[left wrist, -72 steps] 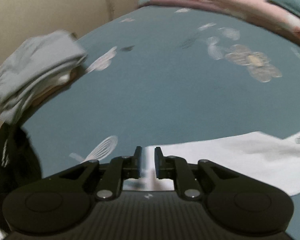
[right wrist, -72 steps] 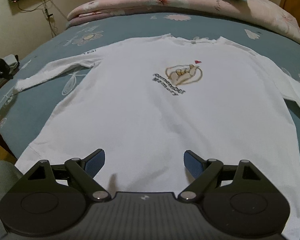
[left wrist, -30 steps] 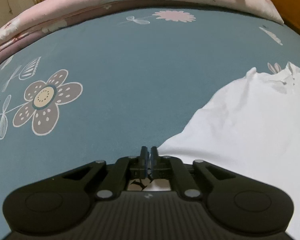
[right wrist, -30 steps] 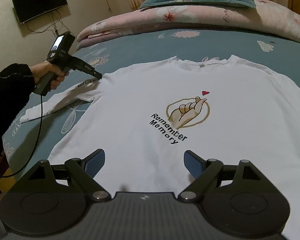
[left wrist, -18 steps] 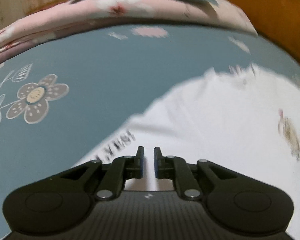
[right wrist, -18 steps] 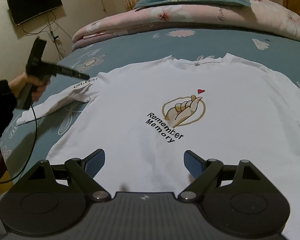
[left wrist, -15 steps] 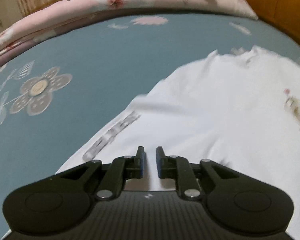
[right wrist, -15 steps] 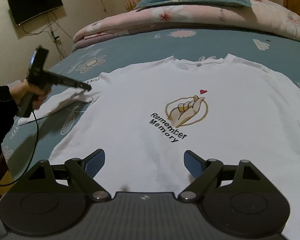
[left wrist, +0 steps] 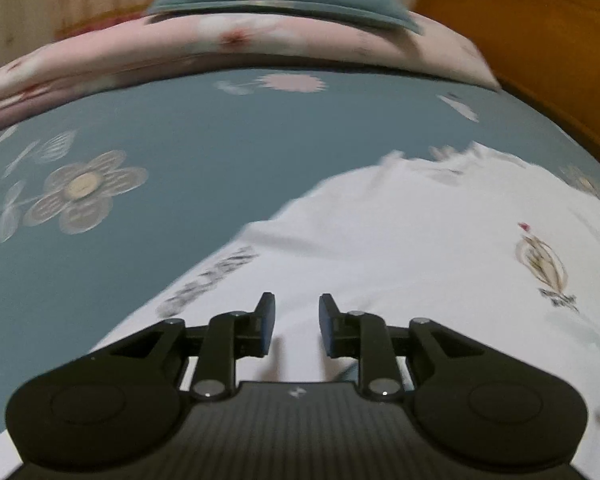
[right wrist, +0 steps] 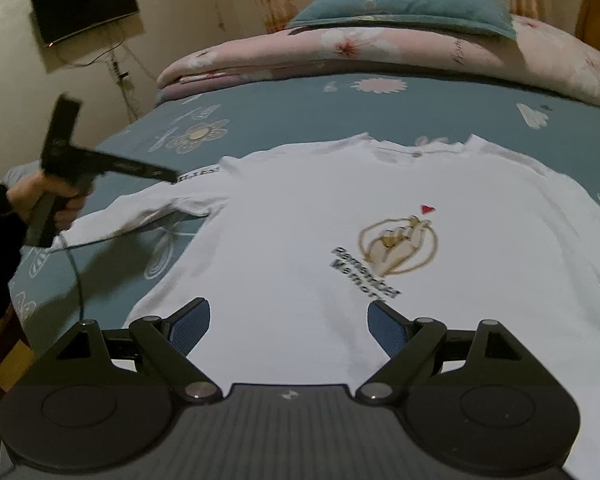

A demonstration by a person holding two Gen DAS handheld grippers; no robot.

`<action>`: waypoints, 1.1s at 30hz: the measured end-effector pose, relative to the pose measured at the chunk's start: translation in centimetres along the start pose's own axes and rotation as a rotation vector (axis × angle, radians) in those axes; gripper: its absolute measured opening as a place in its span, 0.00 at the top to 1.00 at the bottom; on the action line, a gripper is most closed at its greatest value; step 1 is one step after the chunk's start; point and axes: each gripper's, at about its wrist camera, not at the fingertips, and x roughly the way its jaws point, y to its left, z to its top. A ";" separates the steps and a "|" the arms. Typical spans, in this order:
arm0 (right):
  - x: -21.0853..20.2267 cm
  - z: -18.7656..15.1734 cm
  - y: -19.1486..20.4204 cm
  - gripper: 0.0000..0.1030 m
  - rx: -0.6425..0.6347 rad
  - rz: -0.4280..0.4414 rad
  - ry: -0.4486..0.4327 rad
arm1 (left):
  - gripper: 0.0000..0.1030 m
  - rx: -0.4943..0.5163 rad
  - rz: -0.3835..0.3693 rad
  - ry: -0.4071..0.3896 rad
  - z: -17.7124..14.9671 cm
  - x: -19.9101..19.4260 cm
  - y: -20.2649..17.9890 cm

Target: Fold clothes

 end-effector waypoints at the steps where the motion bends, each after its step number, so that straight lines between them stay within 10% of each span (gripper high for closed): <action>1: -0.1 0.0 0.4 0.13 -0.011 0.002 0.003 | 0.77 0.013 0.005 0.020 -0.1 0.7 -0.4; 10: -0.1 -0.2 0.3 0.13 -0.008 -0.023 0.020 | 0.62 0.011 0.058 0.103 -4.6 -0.1 1.7; 26: 1.1 -0.5 1.0 0.13 -0.022 -0.015 0.042 | 0.60 -0.392 0.279 0.098 -14.0 -8.3 14.1; 33: 1.4 -0.3 1.5 0.13 -0.023 -0.010 0.038 | 0.59 -0.387 0.245 0.004 -9.7 -8.1 13.0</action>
